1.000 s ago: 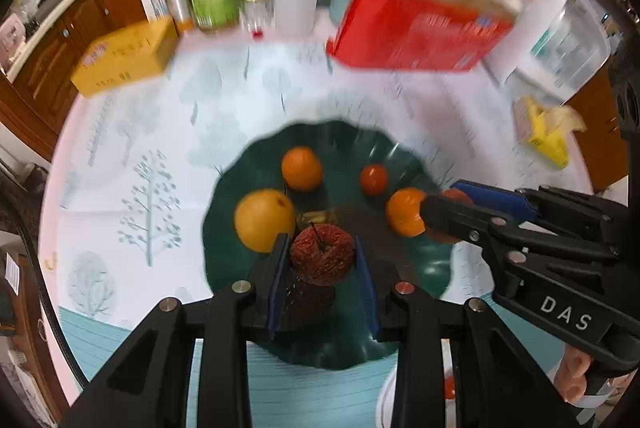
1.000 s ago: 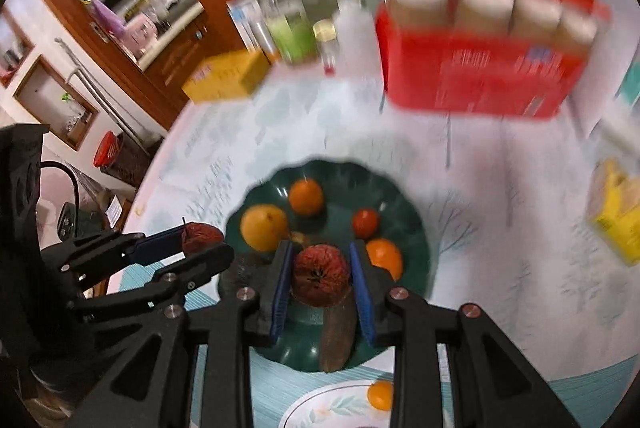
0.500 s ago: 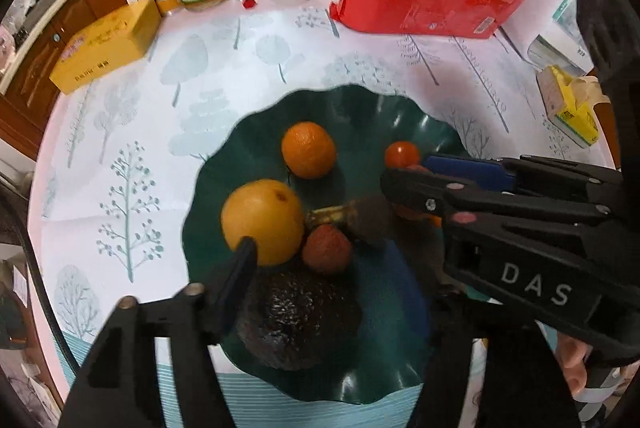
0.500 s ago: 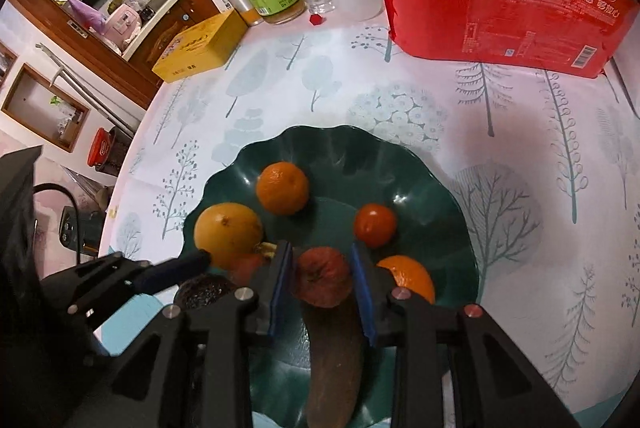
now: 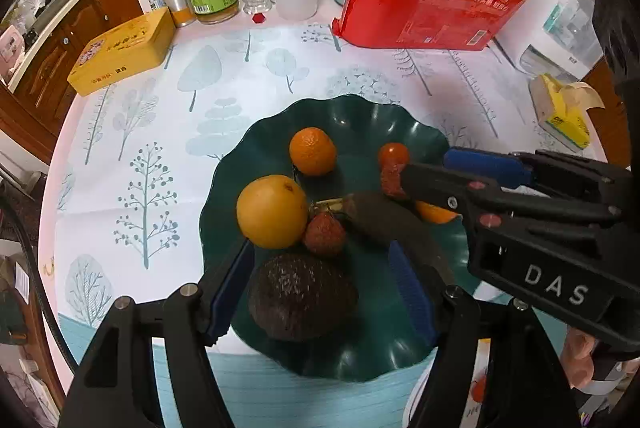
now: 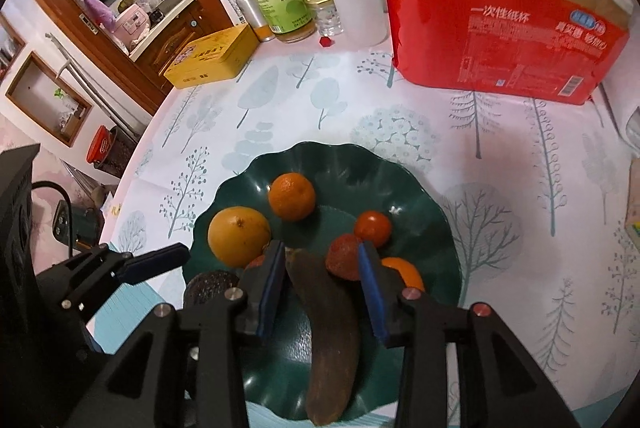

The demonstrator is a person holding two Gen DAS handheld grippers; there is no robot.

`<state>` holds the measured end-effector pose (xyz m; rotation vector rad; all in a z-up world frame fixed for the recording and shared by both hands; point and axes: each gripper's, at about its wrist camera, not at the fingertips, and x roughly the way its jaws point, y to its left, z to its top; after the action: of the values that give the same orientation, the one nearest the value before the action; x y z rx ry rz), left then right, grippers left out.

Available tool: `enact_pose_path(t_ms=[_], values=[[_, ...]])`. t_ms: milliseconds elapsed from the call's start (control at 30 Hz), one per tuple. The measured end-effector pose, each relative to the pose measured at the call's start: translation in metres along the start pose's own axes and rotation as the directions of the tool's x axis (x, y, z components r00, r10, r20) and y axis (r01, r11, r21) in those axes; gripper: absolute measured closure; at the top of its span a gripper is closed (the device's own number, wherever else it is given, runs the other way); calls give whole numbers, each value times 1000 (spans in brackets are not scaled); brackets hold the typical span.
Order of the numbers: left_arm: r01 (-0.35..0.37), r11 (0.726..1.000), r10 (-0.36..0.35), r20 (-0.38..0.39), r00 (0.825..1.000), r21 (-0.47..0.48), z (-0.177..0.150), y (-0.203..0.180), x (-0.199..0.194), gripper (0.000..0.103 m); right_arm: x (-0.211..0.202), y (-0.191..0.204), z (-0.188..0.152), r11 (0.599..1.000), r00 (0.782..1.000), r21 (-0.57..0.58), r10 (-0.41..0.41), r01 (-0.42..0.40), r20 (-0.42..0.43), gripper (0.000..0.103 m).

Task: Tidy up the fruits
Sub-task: 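Open the left gripper releasing the lychee while the right gripper releases its lychee, then move both grippers back to the white plate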

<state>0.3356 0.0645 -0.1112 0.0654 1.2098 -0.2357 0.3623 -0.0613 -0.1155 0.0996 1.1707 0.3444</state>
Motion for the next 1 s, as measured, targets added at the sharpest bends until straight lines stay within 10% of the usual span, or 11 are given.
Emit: enact_pose_path(t_ms=[700, 1000], values=[[41, 997, -51, 193, 980, 59, -55, -42, -133, 23, -146, -4, -81, 992, 979, -15, -124, 128, 162, 65], [79, 992, -98, 216, 971, 97, -111, -95, -123, 21, -172, -34, -145, 984, 964, 47, -180, 174, 198, 65]])
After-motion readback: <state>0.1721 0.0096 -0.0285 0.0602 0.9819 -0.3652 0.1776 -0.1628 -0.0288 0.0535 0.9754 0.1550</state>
